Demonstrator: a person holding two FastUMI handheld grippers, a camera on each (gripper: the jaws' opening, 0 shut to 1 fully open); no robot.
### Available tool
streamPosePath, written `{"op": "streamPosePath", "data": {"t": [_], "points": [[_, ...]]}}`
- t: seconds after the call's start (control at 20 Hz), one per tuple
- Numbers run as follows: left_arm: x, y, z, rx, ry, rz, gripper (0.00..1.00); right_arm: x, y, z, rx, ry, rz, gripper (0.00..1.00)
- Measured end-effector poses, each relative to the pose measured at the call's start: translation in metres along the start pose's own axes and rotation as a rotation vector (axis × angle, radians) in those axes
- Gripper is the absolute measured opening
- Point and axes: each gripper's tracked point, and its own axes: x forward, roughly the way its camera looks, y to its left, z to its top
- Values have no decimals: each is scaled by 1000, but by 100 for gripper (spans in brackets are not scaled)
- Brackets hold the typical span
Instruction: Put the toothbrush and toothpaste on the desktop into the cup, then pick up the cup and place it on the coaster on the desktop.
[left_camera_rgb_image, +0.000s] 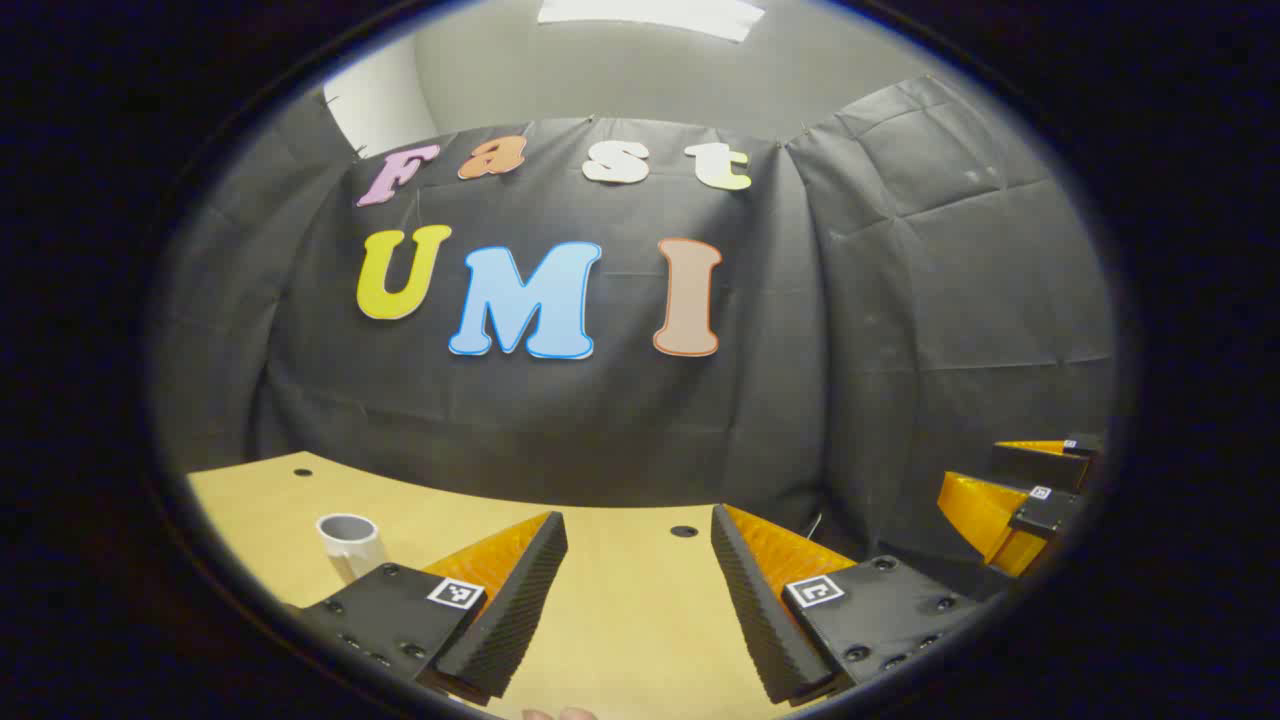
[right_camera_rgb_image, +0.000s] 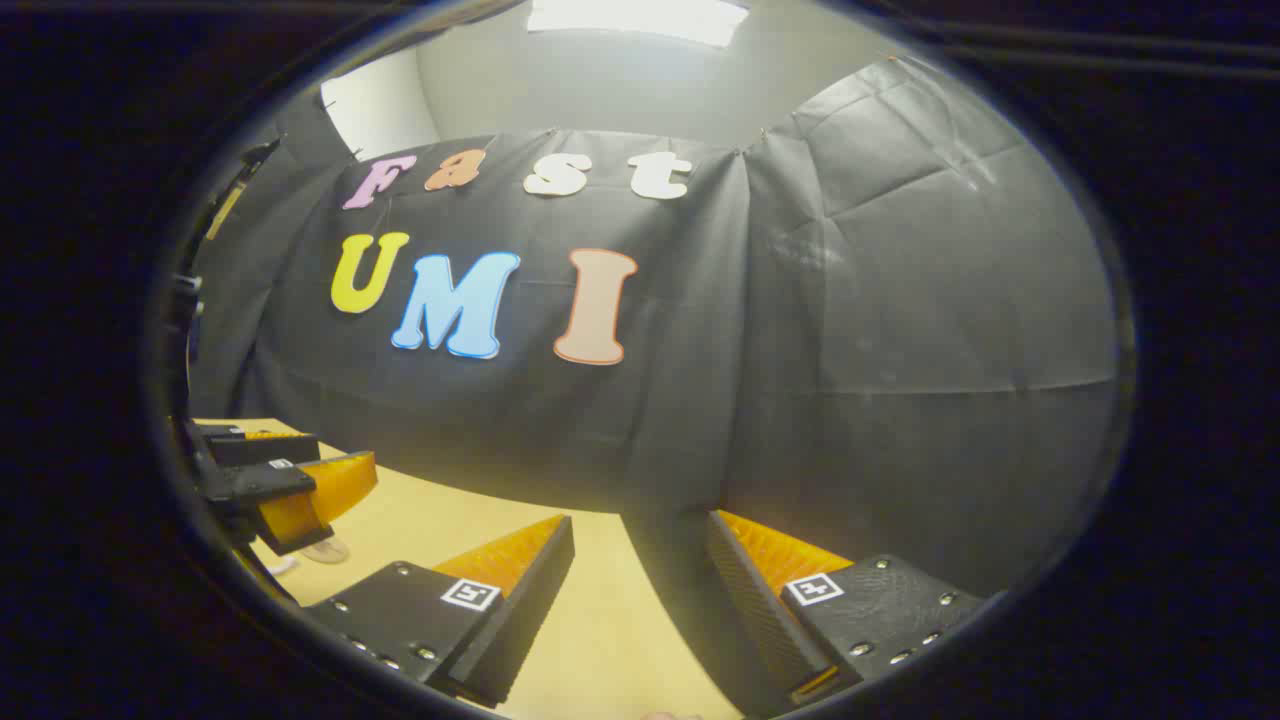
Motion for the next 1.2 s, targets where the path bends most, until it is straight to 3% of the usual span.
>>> {"op": "streamPosePath", "data": {"t": [0.2, 0.25, 0.35, 0.5, 0.7, 0.95, 1.2], "points": [[-45, 103, 23, 64, 78, -27, 91, -24, 105, 46, 134, 24, 4, 88], [-58, 137, 28, 53, 97, -12, 97, -26, 128, 55, 149, 25, 13, 88], [-70, 183, 46, 33, 109, 34, 90, -28, 168, 66, 158, 30, 50, 88], [-78, 230, 71, 31, 82, 100, 90, -25, 214, 83, 154, 29, 124, 87], [-78, 252, 83, 18, 74, 132, 90, -16, 237, 94, 140, 28, 177, 88], [-71, 249, 82, 7, 78, 149, 90, -8, 243, 92, 92, 31, 227, 88], [-65, 244, 65, 2, 133, 127, 90, -10, 254, 70, 104, 135, 277, 89]]}}
